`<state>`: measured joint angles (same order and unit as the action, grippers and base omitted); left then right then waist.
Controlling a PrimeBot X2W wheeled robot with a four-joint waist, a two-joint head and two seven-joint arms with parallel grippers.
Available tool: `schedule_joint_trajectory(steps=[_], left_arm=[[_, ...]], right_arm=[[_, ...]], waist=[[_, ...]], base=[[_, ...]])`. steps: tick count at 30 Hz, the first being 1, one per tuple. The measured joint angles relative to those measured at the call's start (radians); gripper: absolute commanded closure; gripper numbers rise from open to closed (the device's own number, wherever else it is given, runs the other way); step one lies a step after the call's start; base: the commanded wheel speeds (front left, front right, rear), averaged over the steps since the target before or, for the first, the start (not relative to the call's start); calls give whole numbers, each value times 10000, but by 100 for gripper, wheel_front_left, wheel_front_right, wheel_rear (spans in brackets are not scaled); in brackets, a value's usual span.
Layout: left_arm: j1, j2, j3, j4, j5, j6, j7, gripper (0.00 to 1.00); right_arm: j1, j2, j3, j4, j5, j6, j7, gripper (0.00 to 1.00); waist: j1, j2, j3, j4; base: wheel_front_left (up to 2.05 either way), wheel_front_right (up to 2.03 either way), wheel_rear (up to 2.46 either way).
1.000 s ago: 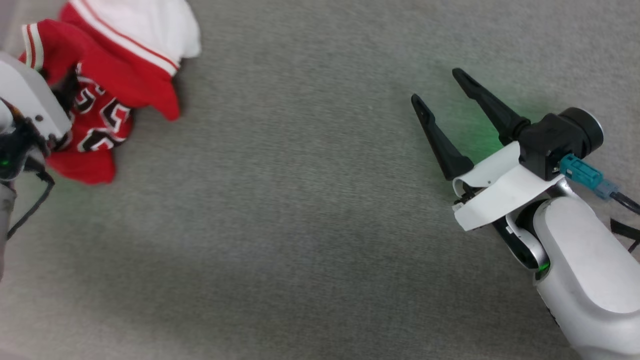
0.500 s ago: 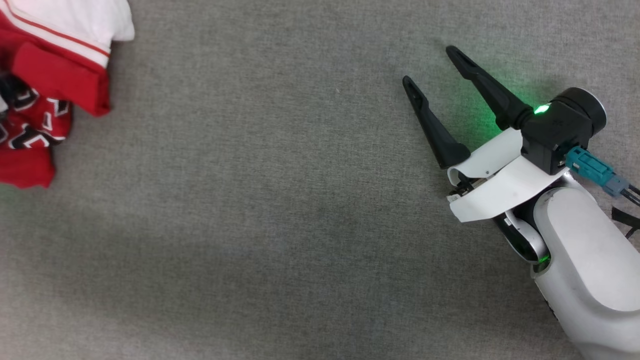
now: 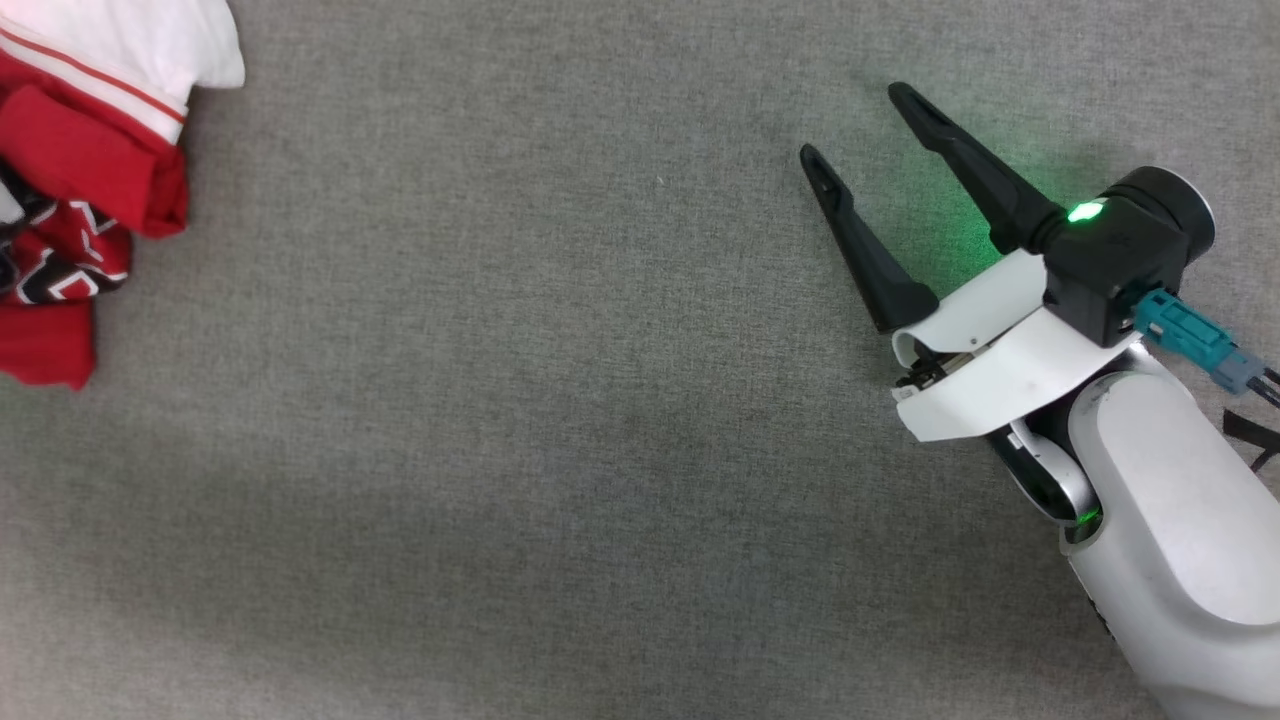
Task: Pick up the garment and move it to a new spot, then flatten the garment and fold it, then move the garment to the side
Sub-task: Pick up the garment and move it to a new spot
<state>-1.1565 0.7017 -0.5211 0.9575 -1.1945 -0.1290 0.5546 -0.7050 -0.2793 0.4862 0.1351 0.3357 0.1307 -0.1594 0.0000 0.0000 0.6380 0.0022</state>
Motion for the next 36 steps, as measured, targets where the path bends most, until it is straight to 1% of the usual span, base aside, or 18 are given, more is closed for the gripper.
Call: schedule_joint_trajectory(steps=[6,8,12,16,21,24,26,32,36], left_arm=[[279,-128,-437,-226,263,21,-1843,100],[309,-174,-679,-336,349,48,-2134,100],[351,-453,-1135,-903,280,-17,-2466,100],[297,-295,-1430,-1747,211,-15,-2993,100],[265,-529,-2249,-3168,136,-17,-3058,100],[48,-648,-2734,-4019,96,-15,-2876,100],[-148,-838,-3055,-4554,54,-15,-2742,100],[-642,-1547,-3714,-5871,-497,-15,-2261,100],[-832,-2378,-3942,-6385,-1097,-17,-2132,100]], right_arm=[[291,96,-307,295,190,0,-274,0],[481,109,-470,418,268,0,-376,0],[863,244,-857,600,362,0,-577,0],[1272,451,-1290,748,441,0,-727,0],[1997,704,-2121,840,709,0,-890,0],[2339,826,-2652,809,773,0,-959,0],[2583,909,-3026,757,786,0,-972,0],[3064,1179,-3994,435,846,0,-1016,0],[3287,1396,-4742,36,851,0,-1016,0]], waist=[[0,0,-459,70],[0,0,-686,93],[0,0,-1204,131],[0,0,-1738,105],[0,0,-2344,-90],[0,0,-2579,-341],[0,1,-2680,-556],[0,0,-2852,-1272],[1,0,-2851,-1744]], base=[[0,0,0],[0,0,0],[0,0,0],[0,0,0],[0,0,0],[0,0,0],[0,0,0],[0,0,0],[0,0,0]])
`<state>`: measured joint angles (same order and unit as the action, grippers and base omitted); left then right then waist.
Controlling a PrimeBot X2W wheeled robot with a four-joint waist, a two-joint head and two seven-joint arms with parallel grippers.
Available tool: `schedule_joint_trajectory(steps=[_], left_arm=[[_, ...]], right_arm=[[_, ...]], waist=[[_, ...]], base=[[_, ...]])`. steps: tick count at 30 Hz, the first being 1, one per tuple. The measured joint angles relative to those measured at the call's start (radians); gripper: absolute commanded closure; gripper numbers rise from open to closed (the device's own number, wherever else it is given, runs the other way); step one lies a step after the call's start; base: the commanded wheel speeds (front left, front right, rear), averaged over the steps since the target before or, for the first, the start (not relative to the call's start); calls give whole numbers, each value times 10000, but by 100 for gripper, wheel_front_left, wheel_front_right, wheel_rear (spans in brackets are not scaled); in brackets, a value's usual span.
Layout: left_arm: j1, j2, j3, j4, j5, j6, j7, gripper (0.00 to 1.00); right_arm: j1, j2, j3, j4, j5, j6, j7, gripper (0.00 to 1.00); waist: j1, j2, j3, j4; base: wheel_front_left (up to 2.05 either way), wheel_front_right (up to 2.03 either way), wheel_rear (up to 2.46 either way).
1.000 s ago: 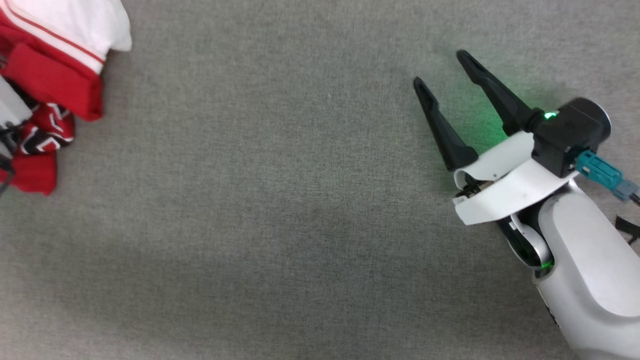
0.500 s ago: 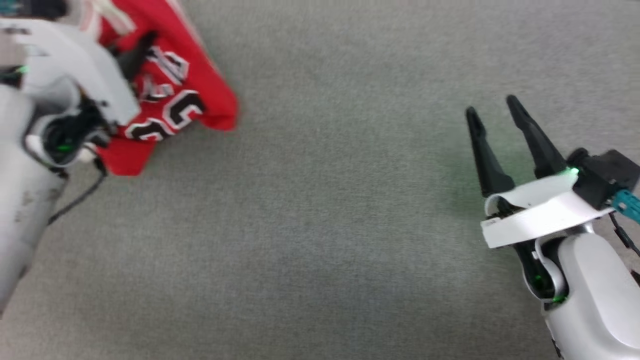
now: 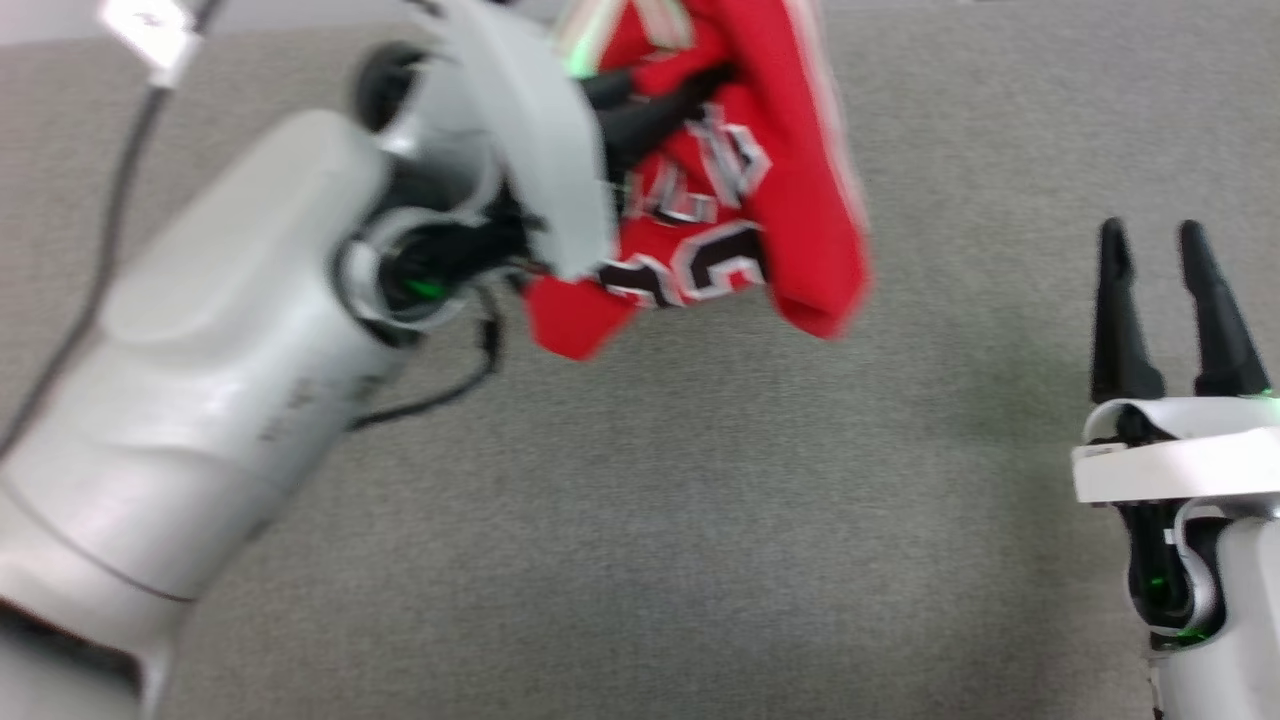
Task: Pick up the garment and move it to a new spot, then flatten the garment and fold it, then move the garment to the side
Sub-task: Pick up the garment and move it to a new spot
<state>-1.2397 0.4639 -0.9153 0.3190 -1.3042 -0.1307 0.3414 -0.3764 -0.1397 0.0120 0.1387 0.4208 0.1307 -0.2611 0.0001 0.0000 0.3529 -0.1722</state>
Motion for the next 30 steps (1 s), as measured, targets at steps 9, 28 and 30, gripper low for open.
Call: schedule_joint_trajectory(steps=[9,28,30], left_arm=[[221,-1177,-903,736,-318,0,-341,100],[-139,-468,-3465,3116,1574,0,-201,100],[-223,-541,-3521,3181,2025,0,48,100]], right_arm=[[179,430,-815,-531,33,0,-2,0],[-41,602,-529,-579,-2,0,-2,0],[-99,610,-433,-600,0,0,-2,0]], waist=[[0,0,421,-724],[0,0,813,-826],[0,0,900,-852]], base=[[0,0,0],[0,0,0],[0,0,0]])
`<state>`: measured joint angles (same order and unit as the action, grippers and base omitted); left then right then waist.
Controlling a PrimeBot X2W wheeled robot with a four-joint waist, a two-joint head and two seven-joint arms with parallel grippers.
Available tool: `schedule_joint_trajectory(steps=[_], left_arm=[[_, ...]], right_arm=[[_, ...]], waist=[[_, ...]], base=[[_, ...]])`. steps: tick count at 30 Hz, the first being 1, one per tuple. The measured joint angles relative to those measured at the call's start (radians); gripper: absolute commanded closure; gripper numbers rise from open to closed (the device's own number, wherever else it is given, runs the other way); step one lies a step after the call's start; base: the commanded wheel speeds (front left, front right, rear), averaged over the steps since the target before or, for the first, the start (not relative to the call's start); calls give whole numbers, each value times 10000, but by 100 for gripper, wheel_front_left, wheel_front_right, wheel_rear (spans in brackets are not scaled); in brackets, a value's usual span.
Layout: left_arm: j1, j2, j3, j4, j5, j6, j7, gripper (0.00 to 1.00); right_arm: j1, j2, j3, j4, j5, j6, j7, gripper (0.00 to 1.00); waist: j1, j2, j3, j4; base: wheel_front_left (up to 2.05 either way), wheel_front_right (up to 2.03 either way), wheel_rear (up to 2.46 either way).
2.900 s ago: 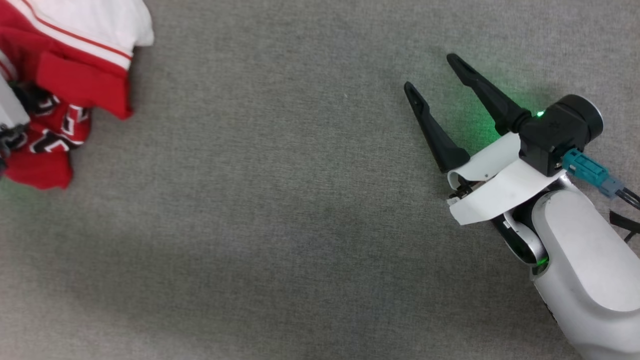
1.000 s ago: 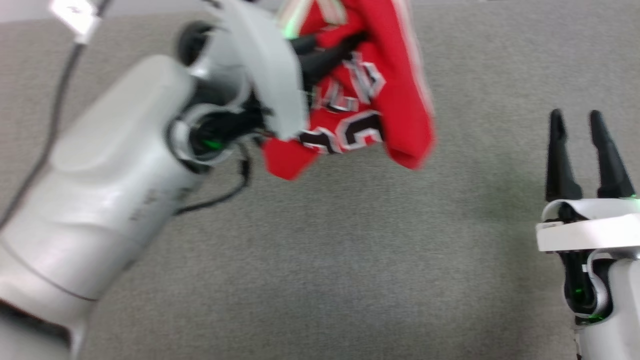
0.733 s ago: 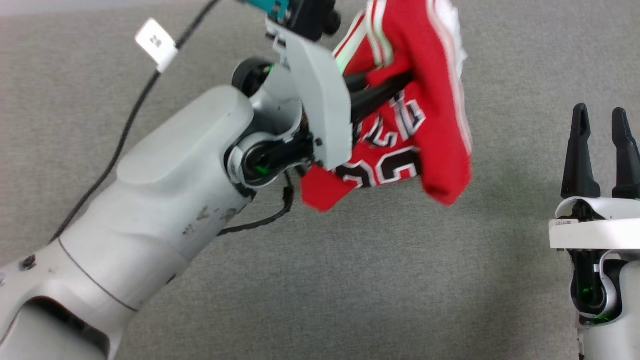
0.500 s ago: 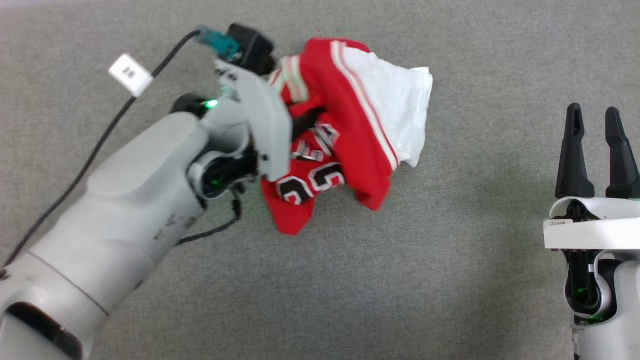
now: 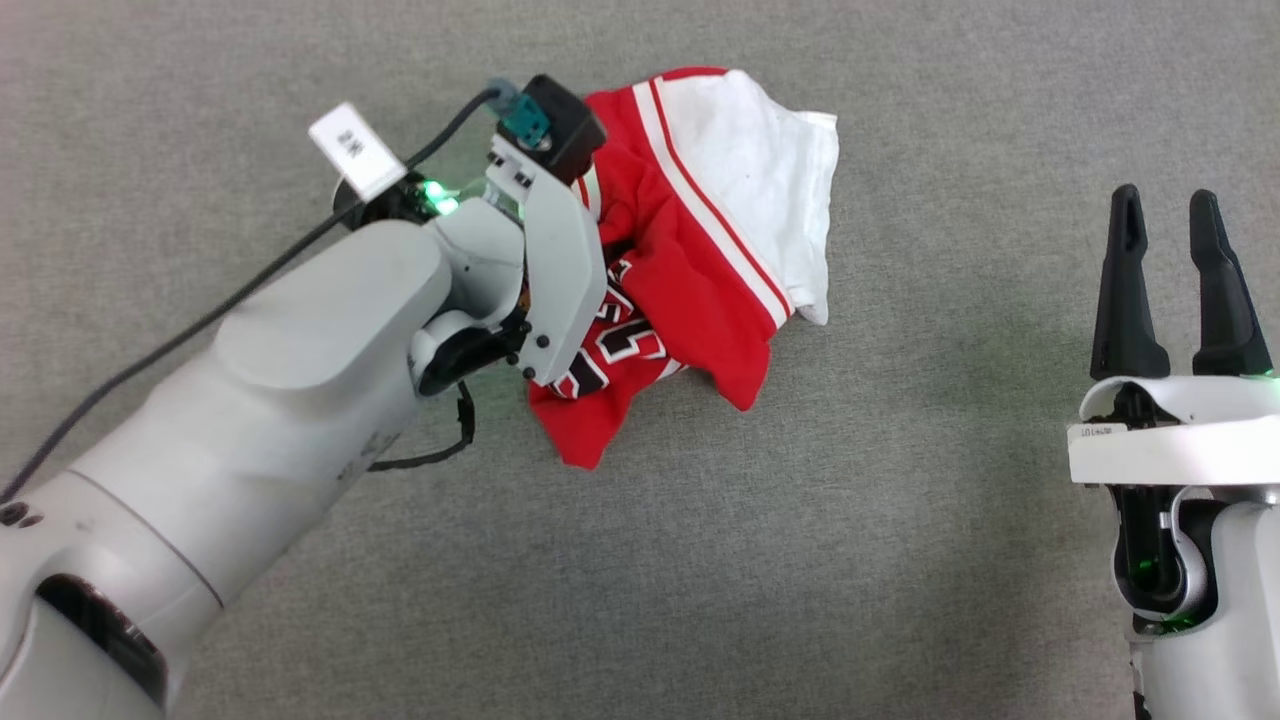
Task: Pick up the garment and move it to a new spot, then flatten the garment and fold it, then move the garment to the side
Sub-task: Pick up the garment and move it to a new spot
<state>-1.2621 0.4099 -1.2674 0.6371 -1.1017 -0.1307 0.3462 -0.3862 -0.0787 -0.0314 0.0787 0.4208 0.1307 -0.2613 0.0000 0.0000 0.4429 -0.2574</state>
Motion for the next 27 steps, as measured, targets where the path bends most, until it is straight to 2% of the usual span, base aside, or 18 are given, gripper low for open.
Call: schedule_joint_trajectory(steps=[5,8,9,12,13,20,27], left_arm=[[-76,-142,59,121,800,-10,683,100],[-76,-140,90,169,825,-13,698,100],[-77,-140,92,184,825,-13,669,84],[-65,-140,29,290,635,-15,280,4],[-69,-157,0,334,499,-13,90,0],[-32,-174,-102,451,-508,-10,-1221,0],[600,88,82,307,-1296,-8,-3124,0]], right_arm=[[-132,27,102,2,13,0,2,0],[-132,31,107,50,15,0,2,0],[-132,33,105,67,15,0,0,0],[-124,25,94,169,4,0,0,0],[-120,0,96,222,-2,0,2,0],[-58,-439,380,616,-125,0,2,0],[283,-1072,746,1170,-345,0,0,0]], waist=[[0,0,195,-158],[0,0,262,-261],[0,0,270,-281],[0,0,210,-272],[0,0,169,-253],[-1,0,-377,81],[0,0,-1100,696]], base=[[0,0,0],[0,0,0],[0,0,0],[0,0,0],[0,0,0],[0,0,0],[0,0,0]])
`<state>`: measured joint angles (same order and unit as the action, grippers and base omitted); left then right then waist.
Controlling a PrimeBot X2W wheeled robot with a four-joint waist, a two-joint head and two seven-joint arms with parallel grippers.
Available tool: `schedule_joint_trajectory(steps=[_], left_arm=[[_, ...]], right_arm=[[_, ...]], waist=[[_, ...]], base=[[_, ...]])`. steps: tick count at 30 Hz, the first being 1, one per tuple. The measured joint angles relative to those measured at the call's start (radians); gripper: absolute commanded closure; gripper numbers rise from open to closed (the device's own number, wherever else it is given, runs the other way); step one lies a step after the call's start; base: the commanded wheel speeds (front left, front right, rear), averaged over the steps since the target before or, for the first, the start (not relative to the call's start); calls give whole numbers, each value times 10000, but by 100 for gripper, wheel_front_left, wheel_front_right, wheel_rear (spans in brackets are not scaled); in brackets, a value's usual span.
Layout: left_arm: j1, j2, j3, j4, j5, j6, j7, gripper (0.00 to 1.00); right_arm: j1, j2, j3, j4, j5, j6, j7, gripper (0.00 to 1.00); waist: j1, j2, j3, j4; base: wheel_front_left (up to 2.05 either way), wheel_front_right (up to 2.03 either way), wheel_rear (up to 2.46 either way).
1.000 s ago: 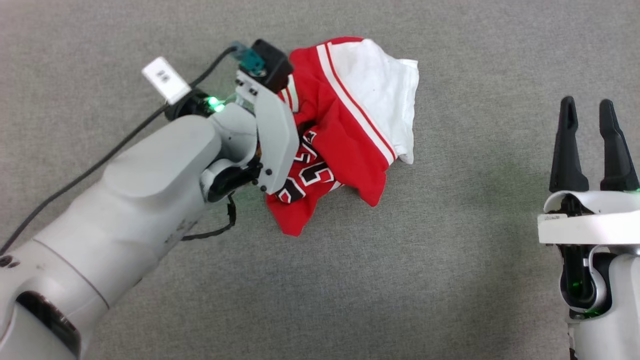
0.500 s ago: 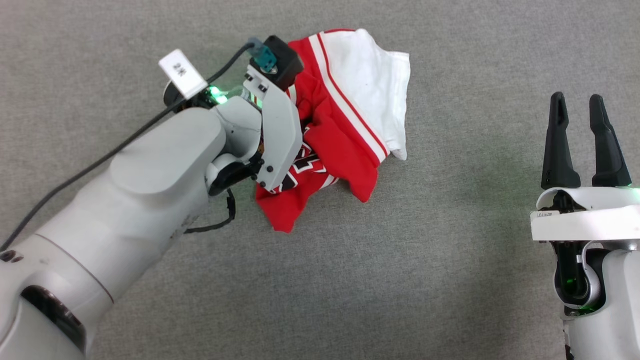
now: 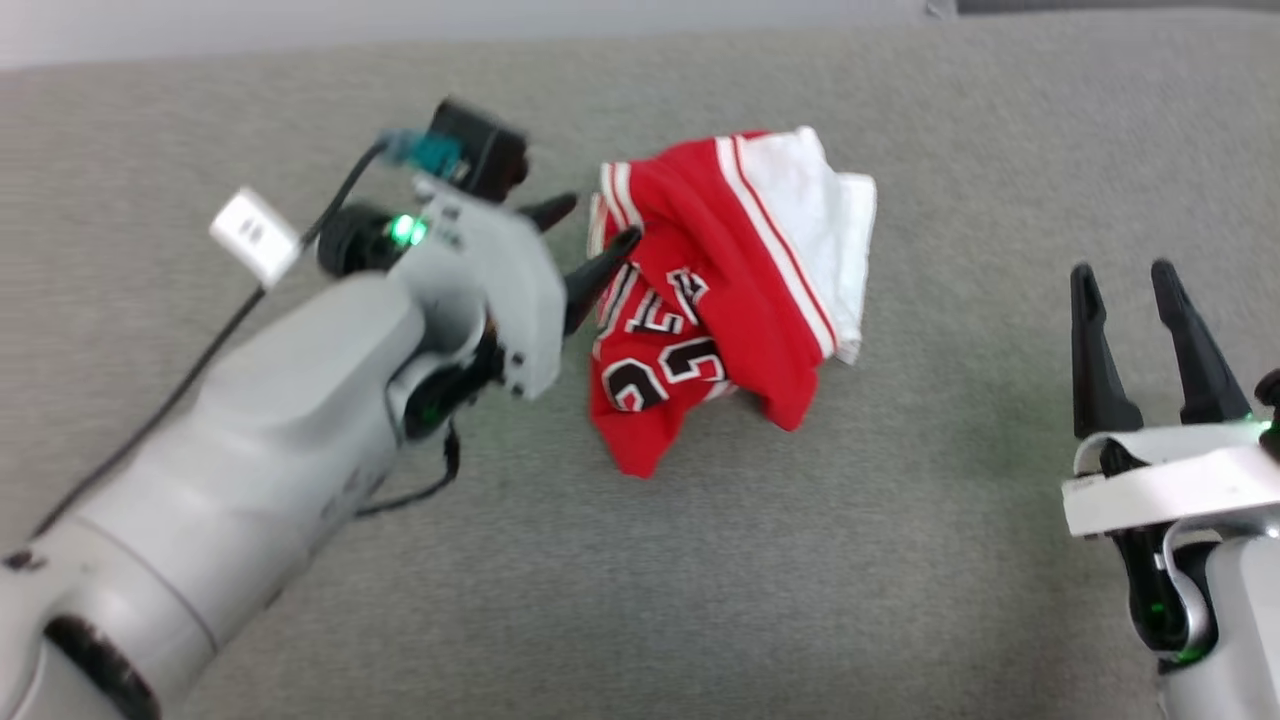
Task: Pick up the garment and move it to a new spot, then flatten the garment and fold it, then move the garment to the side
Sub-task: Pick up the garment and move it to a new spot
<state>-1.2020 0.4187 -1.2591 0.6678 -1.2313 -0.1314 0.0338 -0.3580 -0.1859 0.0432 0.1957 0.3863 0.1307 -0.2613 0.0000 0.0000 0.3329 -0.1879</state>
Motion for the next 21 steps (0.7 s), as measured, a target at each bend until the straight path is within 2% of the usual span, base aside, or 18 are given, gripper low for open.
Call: schedule_joint_trajectory(steps=[9,14,17,21], left_arm=[[2321,608,224,380,-725,2,-2318,0],[3423,940,610,485,-884,2,-2871,0],[4023,1064,1231,502,-811,117,-2941,0],[4977,1415,3195,-61,61,606,-2980,0]], right_arm=[[641,-685,-10,290,-155,0,355,0],[1108,-974,-384,113,-173,0,681,0],[1471,-1012,-593,13,-171,0,807,0],[1875,-1051,-809,-155,-173,0,978,0]], waist=[[0,1,-854,1007],[0,0,-1201,1583],[0,0,-1401,1874],[0,0,-1698,2124]], base=[[0,0,0],[0,0,0],[0,0,0],[0,0,0]])
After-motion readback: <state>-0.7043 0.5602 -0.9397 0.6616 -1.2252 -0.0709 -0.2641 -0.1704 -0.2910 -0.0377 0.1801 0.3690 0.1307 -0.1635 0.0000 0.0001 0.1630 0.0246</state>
